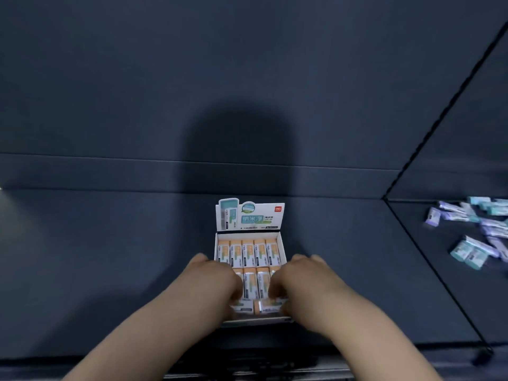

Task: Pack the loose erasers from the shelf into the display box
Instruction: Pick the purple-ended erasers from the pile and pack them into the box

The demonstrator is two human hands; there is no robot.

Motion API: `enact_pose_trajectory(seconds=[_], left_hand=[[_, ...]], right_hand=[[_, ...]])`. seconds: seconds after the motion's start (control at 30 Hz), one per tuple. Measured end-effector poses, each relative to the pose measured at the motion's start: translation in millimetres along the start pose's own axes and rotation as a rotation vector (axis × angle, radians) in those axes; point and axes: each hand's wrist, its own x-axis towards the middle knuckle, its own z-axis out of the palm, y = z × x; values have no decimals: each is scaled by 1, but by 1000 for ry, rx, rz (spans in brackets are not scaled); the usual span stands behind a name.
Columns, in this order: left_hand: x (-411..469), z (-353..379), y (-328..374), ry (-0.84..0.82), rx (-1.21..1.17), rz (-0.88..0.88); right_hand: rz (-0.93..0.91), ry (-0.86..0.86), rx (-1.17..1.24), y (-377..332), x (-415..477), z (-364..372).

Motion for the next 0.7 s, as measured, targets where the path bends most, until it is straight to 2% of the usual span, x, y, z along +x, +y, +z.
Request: enact_pose_trajectory(seconds=[0.17,0.43,0.6,0.7], left_hand=[[6,-1,-4,-40,17,74],[8,1,2,18,1,2],[9,2,-6,34,-51,-20],[7,8,-9,123,-101,7]], right_hand=[[45,-48,2,-3,2,-4],[51,-60,-84,-11,10,0],[60,1,-37,-5,8,6],[71,111,65,1,6,14]])
